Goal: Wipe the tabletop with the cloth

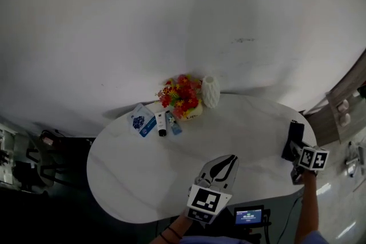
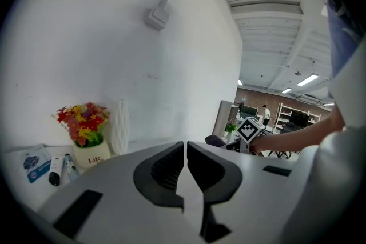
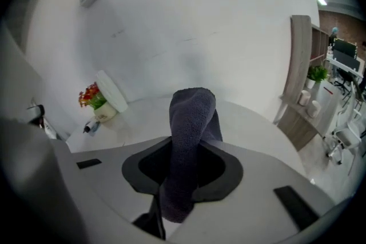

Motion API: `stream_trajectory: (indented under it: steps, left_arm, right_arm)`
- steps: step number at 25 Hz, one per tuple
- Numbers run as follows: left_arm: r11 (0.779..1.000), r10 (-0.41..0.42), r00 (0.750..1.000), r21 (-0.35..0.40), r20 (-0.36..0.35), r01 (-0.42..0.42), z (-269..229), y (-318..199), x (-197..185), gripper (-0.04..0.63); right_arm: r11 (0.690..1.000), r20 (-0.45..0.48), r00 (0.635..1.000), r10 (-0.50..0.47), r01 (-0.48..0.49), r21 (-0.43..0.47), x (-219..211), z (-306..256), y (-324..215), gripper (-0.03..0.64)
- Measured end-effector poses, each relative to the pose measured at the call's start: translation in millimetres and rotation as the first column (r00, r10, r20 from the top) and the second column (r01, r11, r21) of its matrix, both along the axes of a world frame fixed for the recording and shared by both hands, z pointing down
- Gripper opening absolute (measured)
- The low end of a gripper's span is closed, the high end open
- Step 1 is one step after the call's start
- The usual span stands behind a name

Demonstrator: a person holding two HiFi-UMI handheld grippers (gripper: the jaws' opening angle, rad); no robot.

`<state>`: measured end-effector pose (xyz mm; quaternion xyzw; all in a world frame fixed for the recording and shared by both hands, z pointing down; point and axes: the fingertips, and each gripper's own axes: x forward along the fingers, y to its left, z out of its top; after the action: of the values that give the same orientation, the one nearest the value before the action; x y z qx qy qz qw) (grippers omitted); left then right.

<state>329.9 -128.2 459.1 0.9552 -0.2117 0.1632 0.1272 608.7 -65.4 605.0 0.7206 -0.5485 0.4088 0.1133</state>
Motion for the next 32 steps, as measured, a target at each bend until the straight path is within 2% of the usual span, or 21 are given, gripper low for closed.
stream_trajectory:
  steps: [4,8,11,15,18,22,27,32]
  left_arm:
    - [0.999,-0.048,0.999,0.013,0.017,0.048,-4,-5,-41,0.026]
    - [0.994,-0.11,0.994,0.014,0.0,0.11,-5,-6,-90,0.026]
    - [0.988,-0.152,0.988,0.013,0.012,0.152,1,-9,-139,0.026]
    - [0.97,-0.24,0.97,0.036,0.037,0.239,6,-14,-216,0.026]
    - [0.944,-0.329,0.944,0.028,0.019,0.328,5,-20,-276,0.026]
    - [0.905,-0.426,0.905,0.014,0.01,0.426,8,-23,-361,0.026]
    - [0.836,-0.549,0.835,0.017,0.03,0.548,15,-29,-469,0.026]
    - [0.772,-0.636,0.769,0.036,0.063,0.635,27,-29,-558,0.026]
  right_arm:
    - [0.988,0.022,0.988,-0.154,0.153,0.017,-89,-10,-26,0.1]
    - [0.955,0.055,0.953,-0.297,0.295,0.035,-181,-19,-47,0.1]
    - [0.915,0.069,0.912,-0.404,0.4,0.057,-255,-25,-67,0.1]
    - [0.84,0.091,0.835,-0.543,0.537,0.081,-360,-32,-87,0.1]
    - [0.779,0.1,0.773,-0.627,0.618,0.104,-438,-38,-99,0.1]
    - [0.716,0.125,0.705,-0.698,0.683,0.149,-542,-42,-116,0.1]
    - [0.629,0.147,0.612,-0.777,0.755,0.183,-666,-41,-129,0.1]
    - [0.548,0.165,0.524,-0.836,0.816,0.183,-769,-30,-140,0.1]
